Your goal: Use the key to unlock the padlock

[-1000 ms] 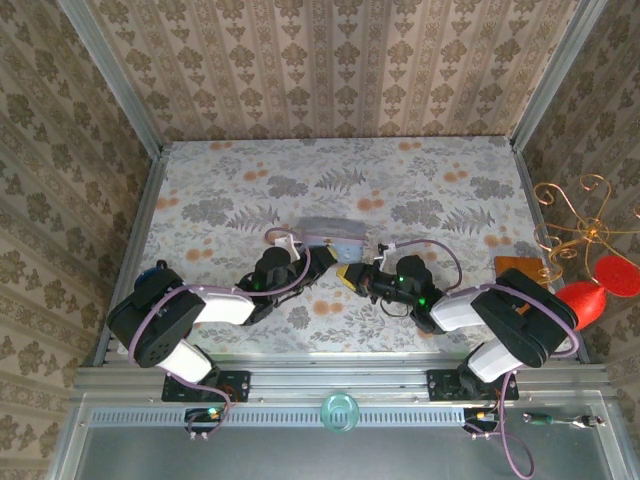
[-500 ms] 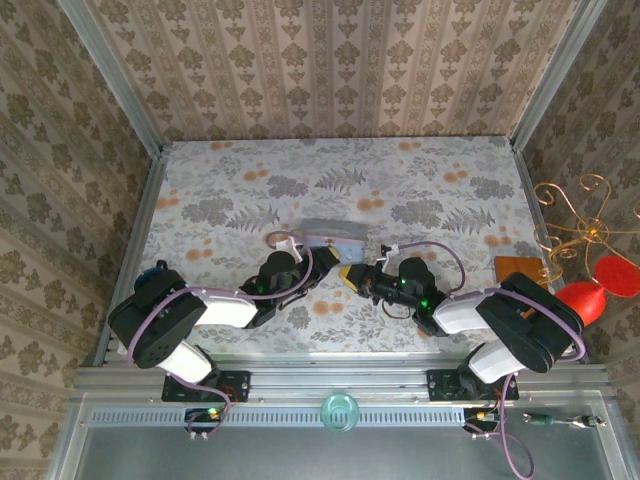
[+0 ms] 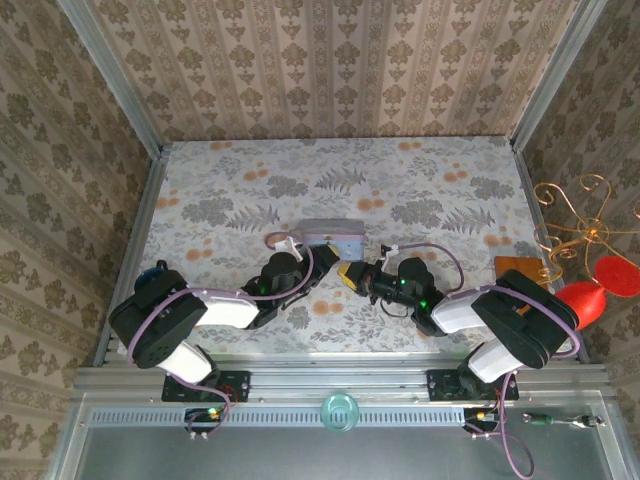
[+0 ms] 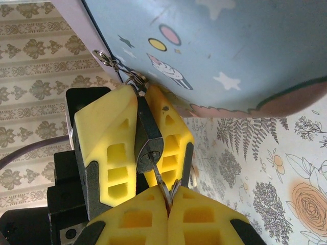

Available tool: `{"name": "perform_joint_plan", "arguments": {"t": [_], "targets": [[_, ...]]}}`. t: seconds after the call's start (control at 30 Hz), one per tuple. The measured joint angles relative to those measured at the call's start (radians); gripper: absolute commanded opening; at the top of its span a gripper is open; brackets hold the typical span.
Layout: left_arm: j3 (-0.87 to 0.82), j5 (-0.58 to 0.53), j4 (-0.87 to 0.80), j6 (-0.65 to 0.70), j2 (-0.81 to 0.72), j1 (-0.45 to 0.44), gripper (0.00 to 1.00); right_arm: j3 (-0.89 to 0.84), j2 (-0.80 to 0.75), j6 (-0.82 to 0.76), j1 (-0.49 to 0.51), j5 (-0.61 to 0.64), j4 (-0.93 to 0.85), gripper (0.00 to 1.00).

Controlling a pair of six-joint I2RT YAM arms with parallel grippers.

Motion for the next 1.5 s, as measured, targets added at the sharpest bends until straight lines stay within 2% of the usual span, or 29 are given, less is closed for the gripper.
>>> {"name": "perform_joint_plan", "arguments": {"t": [0.27, 0.57, 0.97, 1.13, 1.33, 1.5], "targets": [[0.011, -0.032, -0.002, -0.004, 0.000, -0.011, 0.04, 0.000, 0.003, 0.028, 0.002, 0.016, 0.019, 0.00], [0.024, -0.123, -0.008, -0.005, 0.000, -0.046, 0.02, 0.000, -0.026, 0.058, 0.038, 0.100, -0.002, 0.00], [0.030, -0.137, -0.005, -0.005, 0.000, -0.055, 0.02, -0.001, -0.059, 0.060, 0.055, 0.139, -0.042, 0.00], [0.048, -0.176, -0.009, -0.005, 0.014, -0.074, 0.00, -0.005, -0.075, 0.069, 0.060, 0.176, -0.054, 0.00], [0.079, -0.234, -0.008, -0.005, 0.043, -0.109, 0.00, -0.009, -0.155, 0.056, 0.066, 0.225, -0.154, 0.00], [0.097, -0.237, -0.032, -0.010, 0.048, -0.127, 0.00, -0.007, -0.248, -0.010, 0.066, 0.247, -0.298, 0.00]]}}
